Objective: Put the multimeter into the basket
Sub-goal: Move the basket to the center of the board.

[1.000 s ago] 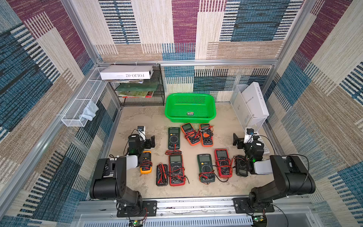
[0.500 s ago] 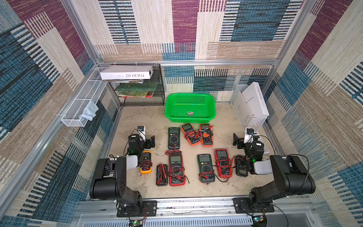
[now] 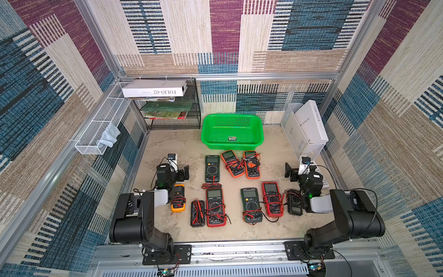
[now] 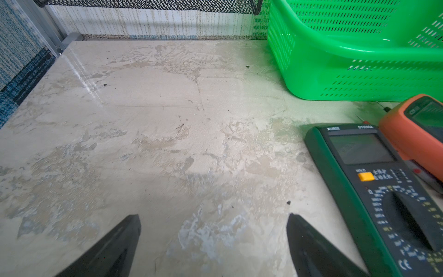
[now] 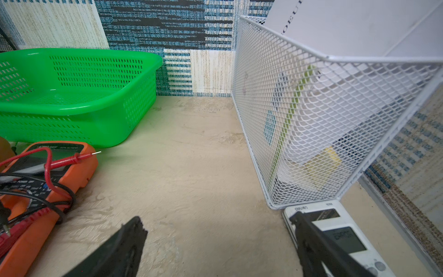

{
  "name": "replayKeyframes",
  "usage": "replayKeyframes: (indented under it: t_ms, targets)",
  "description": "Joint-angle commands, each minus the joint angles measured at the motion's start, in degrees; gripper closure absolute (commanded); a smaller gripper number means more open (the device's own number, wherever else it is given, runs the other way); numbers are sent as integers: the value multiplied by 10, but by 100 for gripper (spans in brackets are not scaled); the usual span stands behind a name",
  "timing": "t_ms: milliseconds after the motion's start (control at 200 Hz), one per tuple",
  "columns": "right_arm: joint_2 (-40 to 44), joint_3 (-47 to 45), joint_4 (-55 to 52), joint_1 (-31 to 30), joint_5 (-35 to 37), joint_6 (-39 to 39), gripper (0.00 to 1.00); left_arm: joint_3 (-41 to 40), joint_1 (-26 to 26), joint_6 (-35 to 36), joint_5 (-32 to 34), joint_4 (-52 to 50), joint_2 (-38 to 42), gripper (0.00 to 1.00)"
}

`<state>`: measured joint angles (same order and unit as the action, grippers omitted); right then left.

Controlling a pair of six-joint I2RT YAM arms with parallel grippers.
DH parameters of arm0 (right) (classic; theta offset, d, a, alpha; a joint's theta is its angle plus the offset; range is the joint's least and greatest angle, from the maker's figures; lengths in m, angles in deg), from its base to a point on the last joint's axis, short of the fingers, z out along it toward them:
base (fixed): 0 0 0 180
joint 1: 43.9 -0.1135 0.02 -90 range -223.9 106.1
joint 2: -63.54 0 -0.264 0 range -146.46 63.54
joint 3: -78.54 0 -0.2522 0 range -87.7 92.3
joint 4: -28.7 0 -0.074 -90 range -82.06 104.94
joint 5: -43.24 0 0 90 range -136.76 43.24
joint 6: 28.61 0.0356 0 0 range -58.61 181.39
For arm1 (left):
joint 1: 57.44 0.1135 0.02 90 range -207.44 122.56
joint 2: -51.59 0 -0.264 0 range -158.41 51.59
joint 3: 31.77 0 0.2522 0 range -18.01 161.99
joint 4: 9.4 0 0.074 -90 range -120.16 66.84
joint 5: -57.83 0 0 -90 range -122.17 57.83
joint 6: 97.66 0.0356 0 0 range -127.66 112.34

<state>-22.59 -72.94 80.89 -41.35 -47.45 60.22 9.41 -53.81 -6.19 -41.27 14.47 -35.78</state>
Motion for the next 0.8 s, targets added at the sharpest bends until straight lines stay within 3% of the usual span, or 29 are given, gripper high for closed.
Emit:
replayKeyframes:
  t_ms: [0,50,110,275,426,511,596,676,791]
  targets:
    - [20,43,-90,1,9,11,0,-2,0,0,-4,8,5,0]
    - [30,101,-203,3,7,15,0,3,0,-3,0,4,9,1]
    - [37,149,-282,-1,-1,14,1,35,0,-5,6,-80,29,0]
    - [100,173,-347,-38,47,29,0,94,0,-14,14,-204,68,0]
    - [173,207,-431,-62,75,72,0,127,-3,-64,13,-287,117,0]
    - [207,236,-478,-61,93,130,1,149,-15,-95,12,-334,147,0]
    - [222,279,-570,-38,115,249,0,166,-34,-136,15,-367,180,0]
    - [208,323,-624,-12,43,273,0,179,-49,-183,4,-388,208,0]
    - [170,383,-698,-31,-4,252,1,216,-67,-261,-24,-451,225,0]
